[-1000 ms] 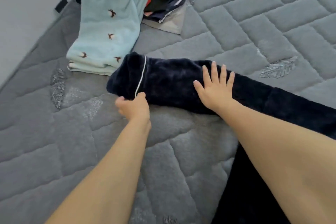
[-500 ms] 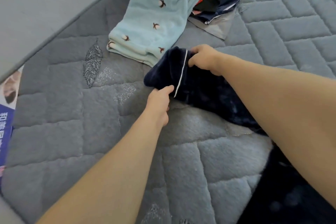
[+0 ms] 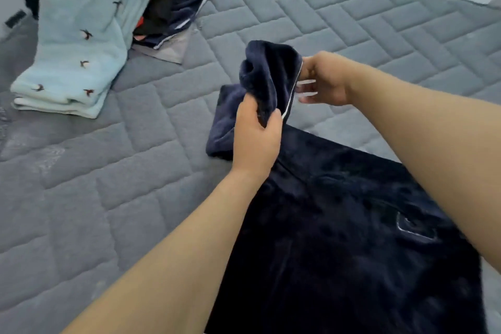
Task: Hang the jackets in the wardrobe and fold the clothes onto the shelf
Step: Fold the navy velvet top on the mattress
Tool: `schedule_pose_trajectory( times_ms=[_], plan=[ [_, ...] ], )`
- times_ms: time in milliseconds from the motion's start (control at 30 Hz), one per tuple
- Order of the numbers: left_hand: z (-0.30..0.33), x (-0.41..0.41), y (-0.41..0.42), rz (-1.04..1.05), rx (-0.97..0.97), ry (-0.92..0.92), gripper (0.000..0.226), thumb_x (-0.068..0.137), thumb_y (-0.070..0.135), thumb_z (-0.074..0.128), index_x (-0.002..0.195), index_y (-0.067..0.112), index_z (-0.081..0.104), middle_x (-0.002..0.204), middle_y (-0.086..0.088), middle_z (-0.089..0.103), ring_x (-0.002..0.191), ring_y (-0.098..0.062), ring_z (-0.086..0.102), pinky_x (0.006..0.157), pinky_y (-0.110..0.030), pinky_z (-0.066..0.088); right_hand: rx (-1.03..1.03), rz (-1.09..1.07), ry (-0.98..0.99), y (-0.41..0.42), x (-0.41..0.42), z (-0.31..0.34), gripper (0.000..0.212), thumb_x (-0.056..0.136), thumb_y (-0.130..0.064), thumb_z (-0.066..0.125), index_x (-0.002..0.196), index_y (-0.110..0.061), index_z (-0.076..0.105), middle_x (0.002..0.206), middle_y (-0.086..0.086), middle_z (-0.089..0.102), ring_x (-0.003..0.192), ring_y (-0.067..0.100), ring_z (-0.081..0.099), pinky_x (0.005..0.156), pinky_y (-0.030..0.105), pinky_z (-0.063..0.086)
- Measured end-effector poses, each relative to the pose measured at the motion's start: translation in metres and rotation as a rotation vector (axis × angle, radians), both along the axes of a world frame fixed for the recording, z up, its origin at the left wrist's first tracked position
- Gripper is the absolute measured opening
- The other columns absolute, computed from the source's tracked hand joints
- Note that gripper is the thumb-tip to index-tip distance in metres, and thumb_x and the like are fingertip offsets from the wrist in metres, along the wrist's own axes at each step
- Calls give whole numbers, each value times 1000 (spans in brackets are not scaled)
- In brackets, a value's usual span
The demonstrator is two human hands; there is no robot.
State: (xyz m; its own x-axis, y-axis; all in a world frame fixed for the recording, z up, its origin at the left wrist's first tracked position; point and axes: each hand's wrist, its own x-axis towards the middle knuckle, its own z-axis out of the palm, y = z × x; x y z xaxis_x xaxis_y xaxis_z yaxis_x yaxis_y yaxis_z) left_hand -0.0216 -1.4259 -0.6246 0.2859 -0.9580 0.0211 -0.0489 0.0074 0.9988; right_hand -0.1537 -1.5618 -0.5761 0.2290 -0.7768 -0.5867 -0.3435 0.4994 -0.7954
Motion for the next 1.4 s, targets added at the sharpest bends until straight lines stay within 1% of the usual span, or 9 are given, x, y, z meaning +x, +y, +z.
schedule_pose_trajectory(
  times_ms=[167, 267, 433, 633, 733, 833, 1000, 1167, 1400],
  plan=[
    [-7, -171, 37, -170, -143, -690, 22, 87, -5, 52, 104, 8, 56, 100, -7, 48, 85, -27, 47, 72, -42, 48, 184, -285, -135, 53, -200, -20, 51, 85, -53, 46, 106, -12, 67, 105, 10, 70, 94, 33, 68, 84, 46, 54],
    [-27, -263, 68, -338, -156, -983, 34, 80, -6, 56, 109, 12, 61, 101, -8, 49, 82, -29, 45, 67, -43, 45, 297, -411, -190, 99, -294, -50, 61, 81, -68, 54, 94, -11, 69, 101, 12, 72, 89, 29, 71, 75, 40, 58],
    [-80, -355, 98, -878, 133, -1261, 39, 98, 31, 49, 136, 22, 50, 137, -3, 42, 117, -32, 39, 96, -44, 42, 382, -495, -5, 177, -379, -104, 40, 86, -48, 67, 112, -18, 61, 115, 9, 67, 96, 27, 67, 66, 36, 55],
    [-78, -353, 83, -589, 235, -1116, 41, 94, 17, 44, 134, 20, 53, 138, -2, 43, 121, -28, 37, 95, -40, 42, 129, -542, 168, 197, -397, -126, 16, 91, -1, 51, 102, -6, 62, 110, 18, 66, 92, 31, 67, 70, 45, 60],
    [-74, -342, 68, -480, 365, -1179, 51, 95, 31, 46, 146, 24, 37, 155, -5, 24, 139, -30, 22, 108, -54, 29, -74, -319, 578, 192, -397, -120, 45, 84, -6, 50, 128, -10, 47, 126, 14, 55, 103, 31, 57, 84, 43, 53],
    [-83, -336, 53, -591, 683, -1142, 82, 92, 49, 45, 154, 41, -8, 164, 2, -17, 150, -27, -19, 110, -71, -1, -308, 117, 894, 194, -397, -128, 92, 82, -7, 54, 155, -24, 0, 160, 11, 7, 146, 32, 16, 114, 52, 26],
    [-128, -331, 63, -766, 818, -1213, 107, 74, 75, 39, 141, 42, -38, 152, 1, -45, 137, -29, -45, 100, -76, -18, -124, 616, 946, 179, -407, -161, 86, 99, -23, 47, 152, -26, -22, 159, 4, -31, 148, 22, -23, 119, 52, -9],
    [-148, -326, 59, -768, 811, -1148, 107, 56, 82, 29, 111, 50, -57, 142, 6, -56, 122, -22, -60, 85, -70, -35, -133, 705, 988, 177, -412, -184, 88, 96, -31, 38, 144, -27, -36, 152, 4, -42, 141, 22, -38, 113, 48, -25],
    [-157, -329, 60, -755, 797, -1170, 112, 56, 84, 28, 113, 46, -59, 124, 6, -68, 118, -25, -63, 82, -73, -36, -147, 713, 996, 175, -415, -199, 89, 90, -30, 34, 129, -34, -47, 146, -1, -49, 133, 19, -47, 111, 49, -29]
  ],
)
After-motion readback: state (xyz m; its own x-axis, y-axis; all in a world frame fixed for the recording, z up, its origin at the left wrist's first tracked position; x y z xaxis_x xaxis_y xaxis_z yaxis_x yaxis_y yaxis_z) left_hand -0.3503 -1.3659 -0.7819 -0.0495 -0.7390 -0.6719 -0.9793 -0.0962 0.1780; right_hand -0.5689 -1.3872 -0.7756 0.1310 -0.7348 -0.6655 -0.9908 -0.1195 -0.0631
